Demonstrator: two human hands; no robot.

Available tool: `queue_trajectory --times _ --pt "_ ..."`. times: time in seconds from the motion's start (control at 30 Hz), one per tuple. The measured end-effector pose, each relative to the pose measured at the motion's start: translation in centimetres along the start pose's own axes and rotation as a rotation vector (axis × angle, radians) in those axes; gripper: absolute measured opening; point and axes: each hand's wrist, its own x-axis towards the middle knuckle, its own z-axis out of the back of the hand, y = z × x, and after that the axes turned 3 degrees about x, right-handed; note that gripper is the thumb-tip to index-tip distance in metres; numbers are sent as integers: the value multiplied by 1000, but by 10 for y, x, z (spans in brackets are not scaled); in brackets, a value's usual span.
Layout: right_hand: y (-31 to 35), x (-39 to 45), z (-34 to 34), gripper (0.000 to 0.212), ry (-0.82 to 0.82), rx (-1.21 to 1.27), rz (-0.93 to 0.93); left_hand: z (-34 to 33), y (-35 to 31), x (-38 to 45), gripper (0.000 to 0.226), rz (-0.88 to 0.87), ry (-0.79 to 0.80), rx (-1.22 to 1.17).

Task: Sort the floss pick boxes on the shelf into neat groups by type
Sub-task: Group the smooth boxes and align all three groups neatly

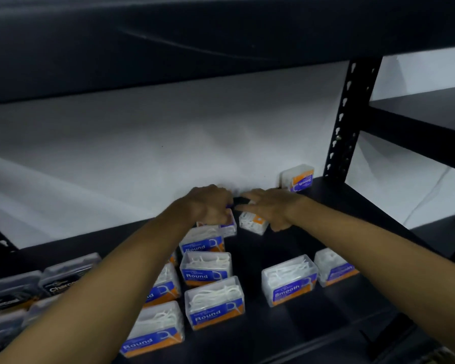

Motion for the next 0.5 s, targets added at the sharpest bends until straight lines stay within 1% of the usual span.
queue_trajectory --times 0.07,0.13,0.2,0.3,0.37,0.5 --pt "1 11 -5 95 -8 -36 59 -2 -4 4 45 -23 27 38" --pt "0 14 -8 83 -50 -17 82 -3 -7 7 50 -33 38 65" --pt "-2 9 -8 75 -96 43 64 -2 -9 9 54 -34 46 68" --pt "-14 -5 -1 70 -163 180 17 1 -12 13 61 -29 68 82" --pt "-25 -17 5 71 -194 296 -14 0 -15 15 66 -26 78 99" --pt "-40 -39 7 82 -239 619 -94 -2 -23 19 69 -24 109 114"
